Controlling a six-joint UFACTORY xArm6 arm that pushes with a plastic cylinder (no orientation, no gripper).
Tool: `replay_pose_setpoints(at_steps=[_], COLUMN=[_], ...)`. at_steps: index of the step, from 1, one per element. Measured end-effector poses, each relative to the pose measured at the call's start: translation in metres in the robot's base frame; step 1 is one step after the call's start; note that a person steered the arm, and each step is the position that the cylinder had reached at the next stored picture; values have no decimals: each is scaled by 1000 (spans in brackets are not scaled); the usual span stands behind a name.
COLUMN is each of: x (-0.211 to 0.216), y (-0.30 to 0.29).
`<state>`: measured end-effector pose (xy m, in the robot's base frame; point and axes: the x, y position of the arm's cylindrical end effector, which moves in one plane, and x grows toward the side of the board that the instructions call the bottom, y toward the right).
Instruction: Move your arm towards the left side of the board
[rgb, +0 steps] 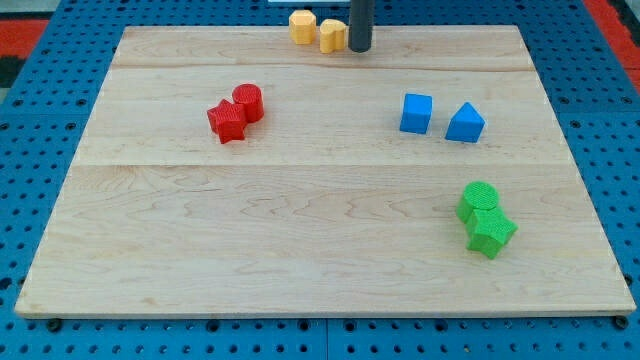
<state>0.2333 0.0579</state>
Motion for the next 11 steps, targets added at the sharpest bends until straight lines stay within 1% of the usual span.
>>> replay_pose_setpoints(at_steps=[1, 3, 4, 5, 6, 8, 10, 11], x=[5, 46, 60, 61, 61, 69, 66, 49], y=[0, -23, -48, -108, -142, -172, -250, -215])
